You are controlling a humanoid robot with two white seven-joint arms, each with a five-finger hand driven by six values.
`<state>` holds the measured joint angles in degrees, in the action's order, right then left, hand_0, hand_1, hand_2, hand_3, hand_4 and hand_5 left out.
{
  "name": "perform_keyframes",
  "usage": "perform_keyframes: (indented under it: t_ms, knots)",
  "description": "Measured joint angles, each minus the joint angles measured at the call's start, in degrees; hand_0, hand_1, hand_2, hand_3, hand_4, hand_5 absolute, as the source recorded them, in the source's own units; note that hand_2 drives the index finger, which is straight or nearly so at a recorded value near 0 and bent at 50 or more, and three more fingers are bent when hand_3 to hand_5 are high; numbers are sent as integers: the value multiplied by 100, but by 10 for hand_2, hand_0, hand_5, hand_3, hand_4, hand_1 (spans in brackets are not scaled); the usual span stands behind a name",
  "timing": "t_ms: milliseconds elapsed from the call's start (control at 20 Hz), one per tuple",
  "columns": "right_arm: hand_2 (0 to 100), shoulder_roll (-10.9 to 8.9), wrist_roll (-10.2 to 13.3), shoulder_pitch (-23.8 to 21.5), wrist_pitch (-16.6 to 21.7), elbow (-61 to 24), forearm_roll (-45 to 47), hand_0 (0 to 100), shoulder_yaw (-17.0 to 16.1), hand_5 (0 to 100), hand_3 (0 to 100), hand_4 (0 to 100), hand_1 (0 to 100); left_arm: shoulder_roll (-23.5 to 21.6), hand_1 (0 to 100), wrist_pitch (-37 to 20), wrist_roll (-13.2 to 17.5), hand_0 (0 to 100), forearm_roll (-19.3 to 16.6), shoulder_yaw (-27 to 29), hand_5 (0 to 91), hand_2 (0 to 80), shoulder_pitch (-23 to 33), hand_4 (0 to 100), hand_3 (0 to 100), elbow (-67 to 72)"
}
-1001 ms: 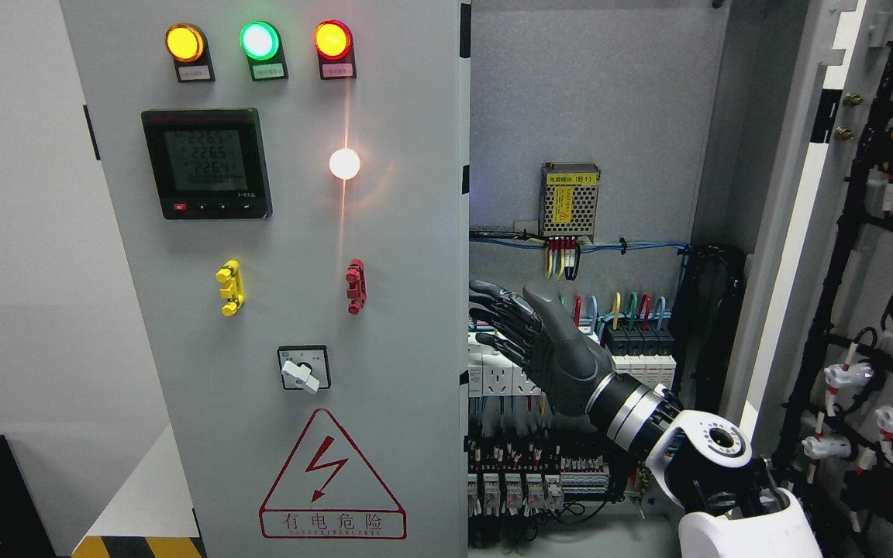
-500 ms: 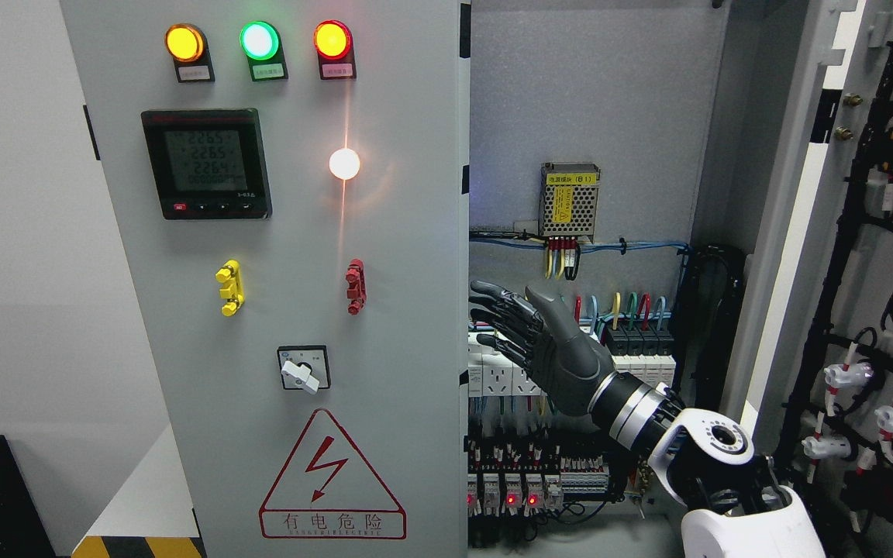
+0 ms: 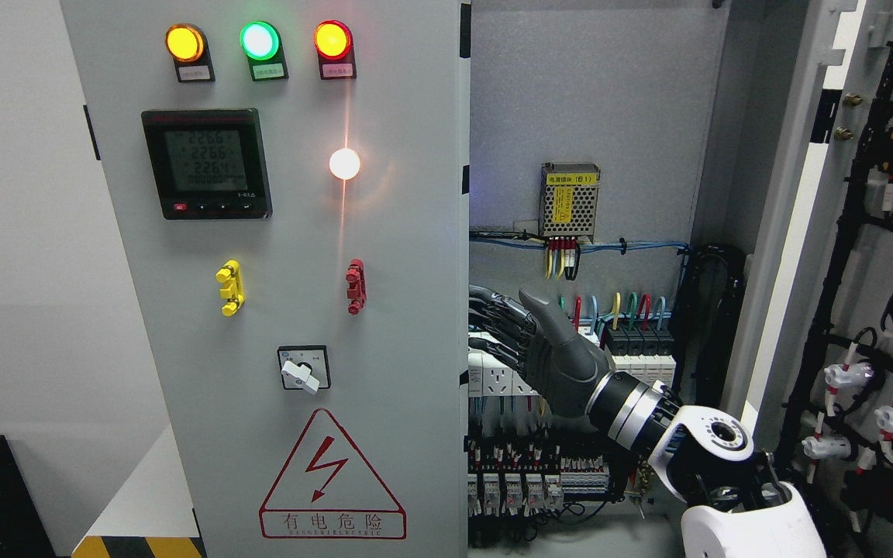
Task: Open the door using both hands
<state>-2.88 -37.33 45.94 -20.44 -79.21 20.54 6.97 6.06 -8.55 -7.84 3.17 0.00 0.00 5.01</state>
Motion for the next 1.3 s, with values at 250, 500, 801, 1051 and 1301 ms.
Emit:
perform_keyframes:
  t_ms: [250,500,801,1051,1301]
  knots:
    - [0,1,-10,42,-45,12,2,191,10,0,0,0,0,0,0,0,0,0,0,0,0,0,0,0,0,0]
    - [0,9,-18,85,-225,22,7,191,17,0,0,0,0,0,0,0,0,0,0,0,0,0,0,0,0,0]
    - [0,20,-185,108,-288,25,6,191,21,0,0,0,0,0,0,0,0,0,0,0,0,0,0,0,0,0]
    - [0,34,-274,125,-302,31,3,191,12,0,0,0,0,0,0,0,0,0,0,0,0,0,0,0,0,0]
    - [0,50,-324,148,-305,47,5,191,2,0,0,0,0,0,0,0,0,0,0,0,0,0,0,0,0,0]
